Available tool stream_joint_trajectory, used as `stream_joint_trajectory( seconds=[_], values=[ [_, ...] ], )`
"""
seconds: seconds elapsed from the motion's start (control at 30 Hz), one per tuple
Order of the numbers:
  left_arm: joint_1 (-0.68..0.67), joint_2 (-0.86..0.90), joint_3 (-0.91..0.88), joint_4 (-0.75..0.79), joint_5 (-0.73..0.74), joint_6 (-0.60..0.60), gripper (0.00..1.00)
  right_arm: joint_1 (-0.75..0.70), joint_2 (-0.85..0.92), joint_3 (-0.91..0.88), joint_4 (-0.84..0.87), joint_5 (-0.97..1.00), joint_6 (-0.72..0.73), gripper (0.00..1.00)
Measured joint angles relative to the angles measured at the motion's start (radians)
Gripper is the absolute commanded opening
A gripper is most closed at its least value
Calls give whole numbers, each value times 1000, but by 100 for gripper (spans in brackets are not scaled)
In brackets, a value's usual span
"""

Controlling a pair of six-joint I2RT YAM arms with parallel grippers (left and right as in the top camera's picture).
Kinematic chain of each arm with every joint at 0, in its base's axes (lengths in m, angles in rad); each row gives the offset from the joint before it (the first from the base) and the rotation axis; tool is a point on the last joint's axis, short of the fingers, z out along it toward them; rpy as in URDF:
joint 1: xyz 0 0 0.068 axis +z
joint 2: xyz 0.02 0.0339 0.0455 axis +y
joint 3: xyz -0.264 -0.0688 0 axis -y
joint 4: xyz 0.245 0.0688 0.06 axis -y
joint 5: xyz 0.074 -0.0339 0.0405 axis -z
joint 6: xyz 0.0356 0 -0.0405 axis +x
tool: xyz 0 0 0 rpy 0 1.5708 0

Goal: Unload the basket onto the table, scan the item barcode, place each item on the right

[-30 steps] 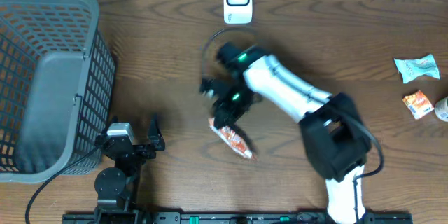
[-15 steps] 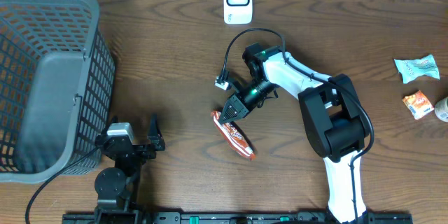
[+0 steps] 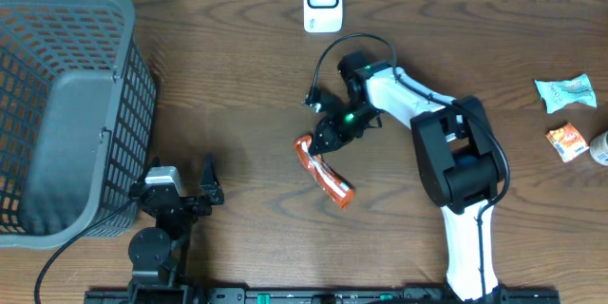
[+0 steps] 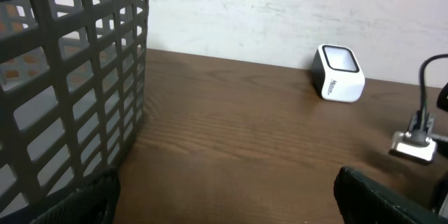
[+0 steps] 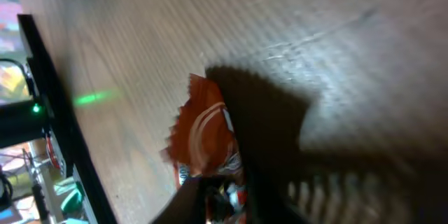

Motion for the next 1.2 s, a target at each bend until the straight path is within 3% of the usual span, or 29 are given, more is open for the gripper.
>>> stream_joint_trajectory(
  seconds=[0.07, 0.27, 0.37, 0.43, 0.47, 0.77, 1.2],
  values=[
    [0, 0, 0, 0, 0, 0, 98, -16, -8, 6, 2, 7, 6, 54],
    [0, 0, 0, 0, 0, 0, 98, -59, -27, 61, -37, 109, 66, 65],
    [0, 0, 0, 0, 0, 0, 98, -82, -23, 114, -96, 203, 97, 35],
    [0, 0, 0, 0, 0, 0, 98, -94, -9, 150, -150, 253, 116, 9],
    [0, 0, 0, 0, 0, 0, 98, -98, -1, 169, -180, 274, 118, 1],
    [0, 0, 0, 0, 0, 0, 98, -41, 20, 364, -410, 292, 137, 1],
    [0, 0, 0, 0, 0, 0, 98, 156, 20, 373, -347, 384, 159, 1]
  ],
)
